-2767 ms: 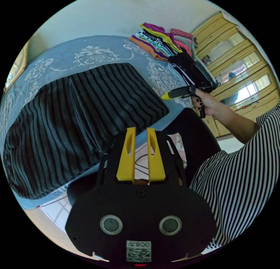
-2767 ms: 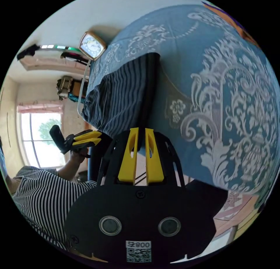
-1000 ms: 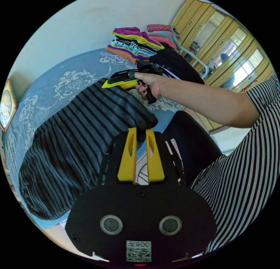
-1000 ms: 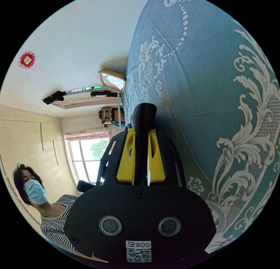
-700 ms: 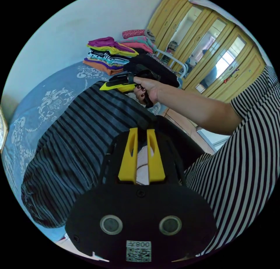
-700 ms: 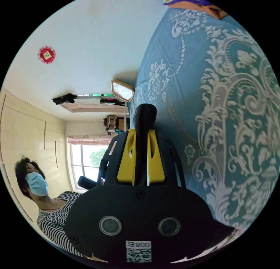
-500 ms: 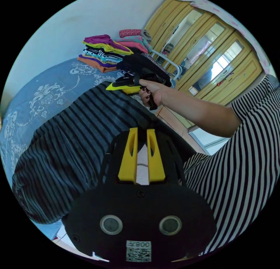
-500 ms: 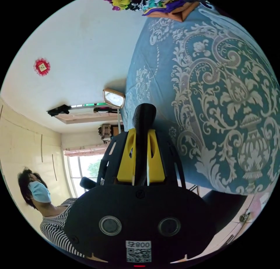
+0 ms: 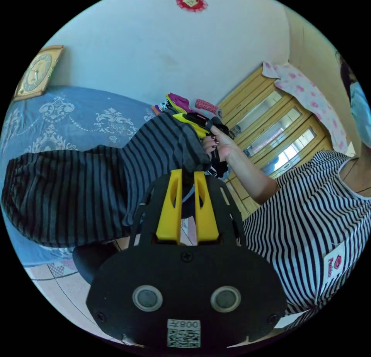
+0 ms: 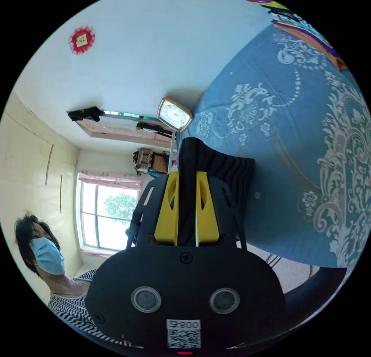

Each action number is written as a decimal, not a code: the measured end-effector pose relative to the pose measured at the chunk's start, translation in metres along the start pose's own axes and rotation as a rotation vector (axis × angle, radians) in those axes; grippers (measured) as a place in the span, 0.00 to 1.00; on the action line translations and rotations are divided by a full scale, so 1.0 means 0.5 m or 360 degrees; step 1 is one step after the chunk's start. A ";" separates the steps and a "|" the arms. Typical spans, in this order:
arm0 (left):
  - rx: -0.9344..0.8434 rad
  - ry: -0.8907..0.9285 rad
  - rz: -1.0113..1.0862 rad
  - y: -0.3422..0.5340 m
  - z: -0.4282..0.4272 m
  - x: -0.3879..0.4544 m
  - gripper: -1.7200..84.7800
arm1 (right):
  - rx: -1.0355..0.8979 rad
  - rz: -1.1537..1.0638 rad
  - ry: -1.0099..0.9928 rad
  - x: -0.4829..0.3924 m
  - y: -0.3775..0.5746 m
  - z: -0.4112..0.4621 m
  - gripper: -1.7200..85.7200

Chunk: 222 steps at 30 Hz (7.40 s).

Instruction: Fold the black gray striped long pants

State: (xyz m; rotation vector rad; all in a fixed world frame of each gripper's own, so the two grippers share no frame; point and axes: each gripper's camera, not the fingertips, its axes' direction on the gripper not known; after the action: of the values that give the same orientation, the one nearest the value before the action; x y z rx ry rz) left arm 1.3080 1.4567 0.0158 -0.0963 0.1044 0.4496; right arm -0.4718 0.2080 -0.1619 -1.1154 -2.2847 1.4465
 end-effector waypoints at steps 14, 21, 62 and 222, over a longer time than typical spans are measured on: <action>0.0568 0.0020 -0.0672 0.398 0.018 -0.526 0.07 | -0.0351 -0.0020 0.0173 -0.274 -0.195 0.559 0.10; 0.0667 -0.0025 -0.0877 0.549 0.087 -0.700 0.06 | -0.0454 -0.0092 0.0222 -0.385 -0.269 0.790 0.03; 0.1093 -0.0015 -0.1153 0.897 0.442 -0.993 0.10 | -0.1049 -0.0823 0.0447 -0.817 -0.487 1.243 0.05; 0.0904 0.0137 -0.1599 0.648 0.319 -0.859 0.19 | -0.1051 0.0329 -0.0281 0.094 0.316 0.687 0.11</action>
State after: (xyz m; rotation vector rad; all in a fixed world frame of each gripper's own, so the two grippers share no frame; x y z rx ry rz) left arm 0.7941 1.5814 0.2033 0.3839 0.2454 -0.5956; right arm -0.6138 0.0428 -0.4744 -1.4707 -2.9599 0.8744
